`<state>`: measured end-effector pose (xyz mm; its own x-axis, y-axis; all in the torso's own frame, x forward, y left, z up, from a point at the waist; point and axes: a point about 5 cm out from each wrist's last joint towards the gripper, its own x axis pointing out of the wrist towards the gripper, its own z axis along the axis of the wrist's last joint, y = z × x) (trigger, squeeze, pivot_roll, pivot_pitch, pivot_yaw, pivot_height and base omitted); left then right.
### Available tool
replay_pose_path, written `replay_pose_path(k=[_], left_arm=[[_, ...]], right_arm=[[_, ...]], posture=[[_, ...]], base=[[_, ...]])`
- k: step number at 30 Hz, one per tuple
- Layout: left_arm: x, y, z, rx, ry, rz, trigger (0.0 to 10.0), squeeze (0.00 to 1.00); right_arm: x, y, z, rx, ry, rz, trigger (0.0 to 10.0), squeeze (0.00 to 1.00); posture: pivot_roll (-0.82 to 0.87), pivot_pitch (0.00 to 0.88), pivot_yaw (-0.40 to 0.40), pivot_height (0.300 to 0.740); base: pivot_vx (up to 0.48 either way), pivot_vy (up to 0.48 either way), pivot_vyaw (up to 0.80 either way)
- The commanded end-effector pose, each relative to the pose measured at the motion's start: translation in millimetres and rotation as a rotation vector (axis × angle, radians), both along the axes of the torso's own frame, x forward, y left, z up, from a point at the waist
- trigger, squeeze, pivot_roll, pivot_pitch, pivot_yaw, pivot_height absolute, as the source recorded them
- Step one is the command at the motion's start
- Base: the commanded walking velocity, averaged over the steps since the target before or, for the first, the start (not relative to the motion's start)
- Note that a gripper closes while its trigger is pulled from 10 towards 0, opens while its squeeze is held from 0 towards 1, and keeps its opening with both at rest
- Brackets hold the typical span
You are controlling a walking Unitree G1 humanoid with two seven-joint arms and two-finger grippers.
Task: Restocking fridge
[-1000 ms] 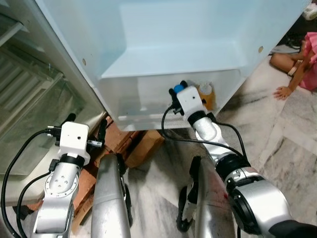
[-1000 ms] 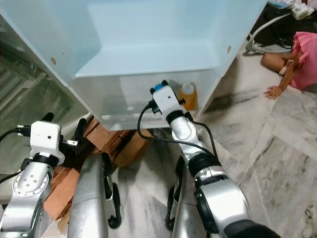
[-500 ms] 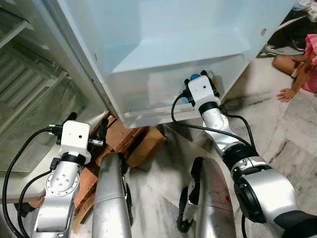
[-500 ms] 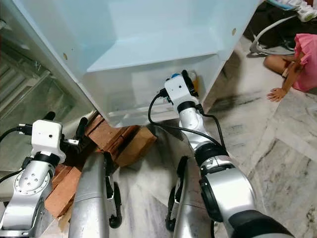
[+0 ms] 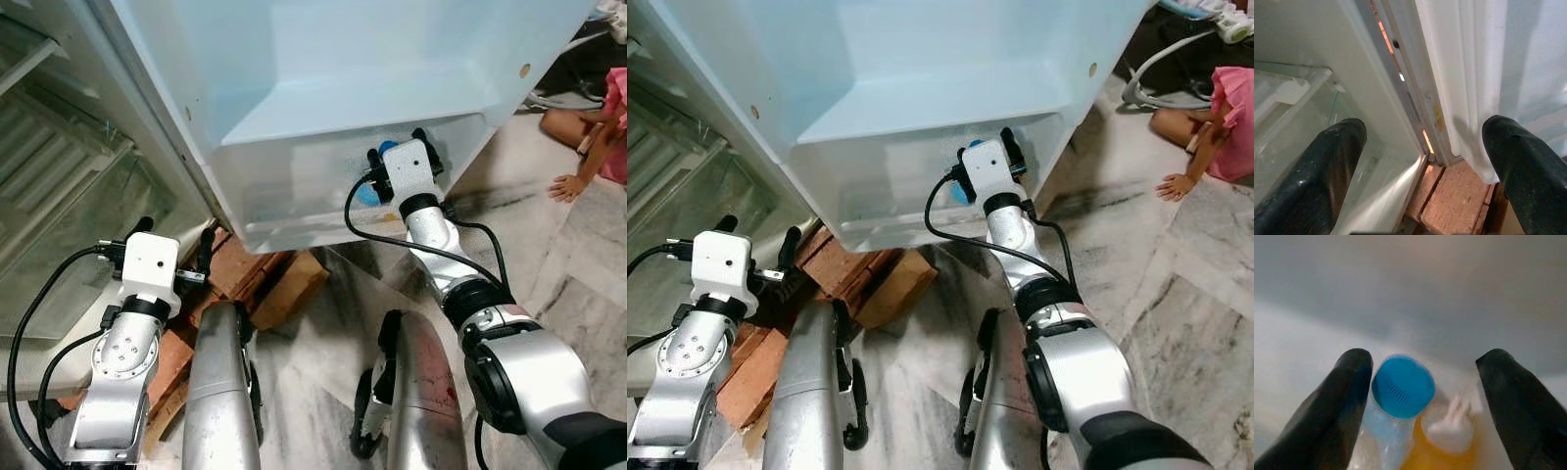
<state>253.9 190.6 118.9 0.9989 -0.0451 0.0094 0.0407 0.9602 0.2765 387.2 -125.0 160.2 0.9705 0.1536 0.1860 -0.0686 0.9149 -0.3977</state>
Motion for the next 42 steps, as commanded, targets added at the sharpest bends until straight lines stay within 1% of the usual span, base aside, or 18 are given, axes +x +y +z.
replay_pose_path(k=[1, 7, 14, 18, 20, 23, 25, 26, 27, 28, 29, 30, 31, 33, 36, 37, 38, 42], left_arm=[[-2.3, 4.9, -6, 0.017, 0.021, 0.016, 10.0, 0.00], [4.8, 3.9, -6, 0.008, 0.003, 0.032, 10.0, 0.00], [7.8, 2.9, -7, -0.002, -0.002, 0.040, 10.0, 0.00], [11.3, 1.5, -10, -0.010, -0.002, 0.039, 10.0, 0.00], [11.9, 1.4, -10, -0.012, -0.004, 0.039, 10.0, 0.00], [12.7, 2.5, -10, -0.016, -0.007, 0.042, 10.0, 0.00], [11.0, 3.1, -11, -0.023, -0.004, 0.046, 10.0, 0.00], [11.0, 3.1, -11, -0.023, -0.004, 0.046, 10.0, 0.00], [9.3, 2.4, -13, -0.027, 0.000, 0.046, 10.0, 0.00], [8.3, 1.8, -15, -0.027, 0.001, 0.044, 10.0, 0.00], [8.3, 1.8, -15, -0.027, 0.001, 0.044, 10.0, 0.00], [6.4, -0.6, -17, -0.030, 0.005, 0.038, 10.0, 0.00], [5.9, -1.1, -18, -0.031, 0.006, 0.037, 10.0, 0.00], [6.9, -4.3, -18, -0.042, -0.001, 0.032, 10.0, 0.00], [9.8, -6.1, -19, -0.050, -0.018, 0.035, 10.0, 0.00], [11.8, -7.1, -18, -0.055, -0.025, 0.038, 10.0, 0.00], [13.9, -8.2, -18, -0.059, -0.027, 0.037, 10.0, 0.00], [19.0, -12.7, -19, -0.067, -0.036, 0.024, 10.0, 0.00]], right_arm=[[1.6, 5.7, 9, 0.024, -0.027, 0.039, 10.0, 1.00], [3.2, 3.0, 17, 0.037, -0.023, 0.087, 10.0, 1.00], [0.6, -3.0, 18, 0.033, -0.032, 0.109, 10.0, 1.00], [-11.0, -11.0, 11, 0.002, -0.050, 0.145, 10.0, 1.00], [-13.7, -11.7, 11, 0.002, -0.059, 0.151, 10.0, 1.00], [-24.0, -13.5, 5, 0.034, -0.070, 0.160, 10.0, 1.00], [-45.4, -15.0, -10, 0.078, -0.073, 0.165, 10.0, 1.00], [-45.4, -15.0, -10, 0.078, -0.073, 0.165, 10.0, 1.00], [-57.0, -15.7, -18, 0.109, -0.066, 0.157, 10.0, 1.00], [-61.6, -16.1, -22, 0.118, -0.063, 0.151, 10.0, 1.00], [-61.6, -16.1, -22, 0.118, -0.063, 0.151, 10.0, 1.00], [-73.9, -16.5, -30, 0.158, -0.054, 0.128, 10.0, 1.00], [-76.5, -16.5, -32, 0.168, -0.052, 0.123, 10.0, 1.00], [-86.5, -21.1, -39, 0.240, -0.047, 0.055, 10.0, 1.00], [-93.0, -24.4, -42, 0.288, -0.044, 0.008, 10.0, 1.00], [-95.8, -24.9, -42, 0.301, -0.053, -0.018, 10.0, 0.69], [-95.9, -22.8, -44, 0.313, -0.045, -0.026, 10.0, 0.00], [-103.8, -15.8, -41, 0.343, -0.001, -0.002, 10.0, 0.00]], posture=[[0.16, 0.290, 0.005, 0.553], [0.14, 0.240, -0.008, 0.553], [0.12, 0.209, -0.012, 0.553], [0.09, 0.174, -0.005, 0.553], [0.09, 0.174, -0.005, 0.553], [0.07, 0.143, 0.003, 0.553], [0.06, 0.114, 0.006, 0.553], [0.06, 0.114, 0.006, 0.553], [0.05, 0.087, 0.002, 0.553], [0.05, 0.081, 0.000, 0.553], [0.05, 0.081, 0.000, 0.553], [0.05, 0.056, -0.002, 0.553], [0.05, 0.056, -0.002, 0.553], [0.05, 0.020, -0.005, 0.553], [0.04, 0.000, -0.007, 0.553], [0.04, 0.000, -0.006, 0.553], [0.03, 0.000, -0.003, 0.553], [0.03, 0.000, 0.005, 0.553]], base=[[0.000, 0.000, 0.00], [0.000, 0.000, 0.00], [0.000, 0.000, 0.00], [0.000, 0.000, 0.00], [0.000, 0.000, 0.00], [0.000, 0.000, 0.00], [0.000, 0.000, 0.00], [0.000, 0.000, 0.00], [0.000, 0.000, 0.00], [0.000, 0.000, 0.00], [0.000, 0.000, 0.00], [0.000, 0.000, 0.00], [0.000, 0.000, 0.00], [0.000, 0.000, 0.00], [0.000, 0.000, 0.00], [0.000, 0.000, 0.00], [0.000, 0.000, 0.00], [0.000, 0.000, 0.00]])
